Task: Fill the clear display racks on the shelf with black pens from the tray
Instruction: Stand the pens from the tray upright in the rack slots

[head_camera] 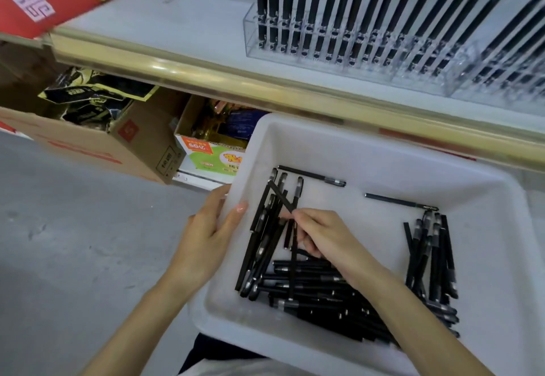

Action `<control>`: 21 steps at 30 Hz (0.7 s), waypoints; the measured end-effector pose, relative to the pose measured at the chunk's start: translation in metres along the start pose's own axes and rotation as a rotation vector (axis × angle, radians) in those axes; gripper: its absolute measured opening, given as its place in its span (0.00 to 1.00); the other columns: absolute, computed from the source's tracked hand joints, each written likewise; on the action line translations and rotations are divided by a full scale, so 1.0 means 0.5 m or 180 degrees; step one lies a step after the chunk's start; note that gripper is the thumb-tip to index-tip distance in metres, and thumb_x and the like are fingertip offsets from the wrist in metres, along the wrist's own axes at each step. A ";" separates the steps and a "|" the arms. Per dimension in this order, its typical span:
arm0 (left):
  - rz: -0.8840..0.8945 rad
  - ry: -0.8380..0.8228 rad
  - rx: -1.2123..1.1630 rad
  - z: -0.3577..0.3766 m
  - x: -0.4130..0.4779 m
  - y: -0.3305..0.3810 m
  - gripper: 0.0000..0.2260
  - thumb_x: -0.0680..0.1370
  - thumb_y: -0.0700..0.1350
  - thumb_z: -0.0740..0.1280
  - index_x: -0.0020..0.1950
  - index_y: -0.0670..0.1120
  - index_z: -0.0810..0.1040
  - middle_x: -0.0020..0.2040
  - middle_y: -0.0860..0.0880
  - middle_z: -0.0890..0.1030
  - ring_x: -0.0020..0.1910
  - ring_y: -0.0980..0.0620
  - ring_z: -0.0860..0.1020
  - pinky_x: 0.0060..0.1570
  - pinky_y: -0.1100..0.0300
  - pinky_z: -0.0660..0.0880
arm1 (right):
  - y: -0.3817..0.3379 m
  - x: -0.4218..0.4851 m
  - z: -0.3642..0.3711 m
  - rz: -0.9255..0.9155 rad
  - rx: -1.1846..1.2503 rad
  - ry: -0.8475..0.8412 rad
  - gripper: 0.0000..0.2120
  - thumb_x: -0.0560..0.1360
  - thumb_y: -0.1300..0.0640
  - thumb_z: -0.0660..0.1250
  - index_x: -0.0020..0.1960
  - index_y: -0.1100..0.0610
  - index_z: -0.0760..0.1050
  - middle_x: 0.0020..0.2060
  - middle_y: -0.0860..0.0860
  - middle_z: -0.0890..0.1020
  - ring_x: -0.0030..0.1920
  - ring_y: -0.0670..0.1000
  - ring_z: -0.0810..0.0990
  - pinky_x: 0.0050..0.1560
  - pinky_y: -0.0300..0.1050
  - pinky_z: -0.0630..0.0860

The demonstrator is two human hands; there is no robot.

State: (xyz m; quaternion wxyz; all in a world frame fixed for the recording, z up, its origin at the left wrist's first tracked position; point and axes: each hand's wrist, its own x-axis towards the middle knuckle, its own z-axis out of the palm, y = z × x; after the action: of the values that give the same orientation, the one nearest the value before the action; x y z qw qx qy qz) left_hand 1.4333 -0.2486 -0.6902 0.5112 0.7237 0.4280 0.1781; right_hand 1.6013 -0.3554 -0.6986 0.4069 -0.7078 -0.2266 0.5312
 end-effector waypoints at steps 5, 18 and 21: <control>0.0970 0.0373 0.0938 0.002 0.055 0.066 0.20 0.79 0.57 0.58 0.67 0.49 0.73 0.60 0.56 0.74 0.56 0.58 0.75 0.54 0.61 0.72 | -0.067 -0.039 -0.093 -0.0551 -0.0759 -0.0228 0.16 0.78 0.65 0.63 0.50 0.44 0.77 0.41 0.51 0.74 0.39 0.43 0.75 0.40 0.31 0.73; 0.1747 -0.1255 0.0481 0.077 0.191 0.260 0.13 0.72 0.58 0.66 0.42 0.50 0.84 0.34 0.56 0.82 0.34 0.58 0.78 0.34 0.69 0.71 | -0.228 -0.085 -0.266 -0.1346 0.0473 0.0885 0.03 0.69 0.68 0.73 0.42 0.64 0.80 0.31 0.54 0.83 0.33 0.48 0.83 0.36 0.36 0.78; 0.1424 -0.1315 -0.0144 0.098 0.204 0.294 0.10 0.75 0.49 0.69 0.41 0.43 0.84 0.32 0.51 0.82 0.31 0.58 0.77 0.33 0.68 0.72 | -0.259 -0.086 -0.288 -0.1486 0.1391 0.0907 0.03 0.71 0.64 0.70 0.45 0.64 0.78 0.36 0.55 0.83 0.36 0.48 0.84 0.38 0.35 0.79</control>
State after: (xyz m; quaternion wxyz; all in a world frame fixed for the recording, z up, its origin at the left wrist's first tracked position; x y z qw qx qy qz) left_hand 1.5899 -0.2117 -0.5975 0.5515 0.8093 0.1409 0.1449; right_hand 1.7360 -0.3628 -0.5533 0.6868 -0.6001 -0.2042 0.3556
